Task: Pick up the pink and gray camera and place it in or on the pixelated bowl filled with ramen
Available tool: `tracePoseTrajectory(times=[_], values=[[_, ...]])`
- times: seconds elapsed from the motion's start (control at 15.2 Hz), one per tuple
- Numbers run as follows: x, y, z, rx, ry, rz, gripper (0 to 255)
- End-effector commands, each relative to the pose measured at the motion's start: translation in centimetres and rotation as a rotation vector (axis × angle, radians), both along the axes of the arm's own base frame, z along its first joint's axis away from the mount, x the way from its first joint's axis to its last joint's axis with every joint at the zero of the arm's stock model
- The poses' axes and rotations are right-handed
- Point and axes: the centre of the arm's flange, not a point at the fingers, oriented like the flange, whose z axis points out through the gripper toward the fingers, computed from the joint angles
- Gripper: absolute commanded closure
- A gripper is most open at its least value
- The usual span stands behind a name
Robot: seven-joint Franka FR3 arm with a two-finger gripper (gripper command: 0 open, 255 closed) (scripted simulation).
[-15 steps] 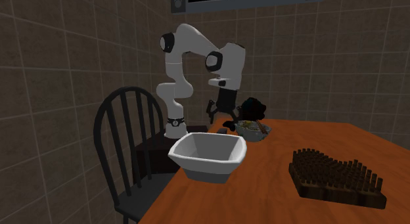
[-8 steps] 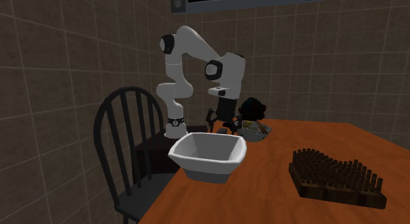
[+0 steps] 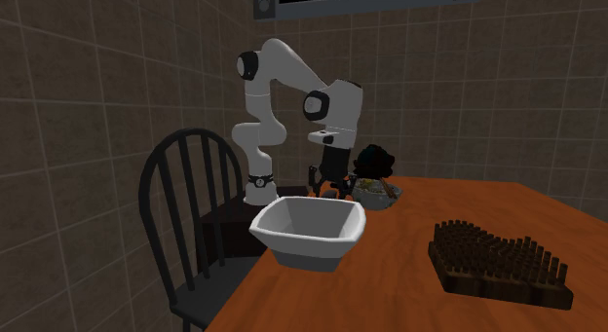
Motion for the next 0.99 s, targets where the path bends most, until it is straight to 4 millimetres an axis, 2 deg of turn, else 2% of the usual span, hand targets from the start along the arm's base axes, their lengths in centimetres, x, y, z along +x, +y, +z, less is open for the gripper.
tracePoseTrajectory(times=[0.0,0.53,0.92], values=[[0.0,0.0,0.0,0.0,0.0,0.0,255],[0.0,0.0,0.0,0.0,0.0,0.0,255],[0.0,0.0,3.2,0.0,0.0,0.0,255]])
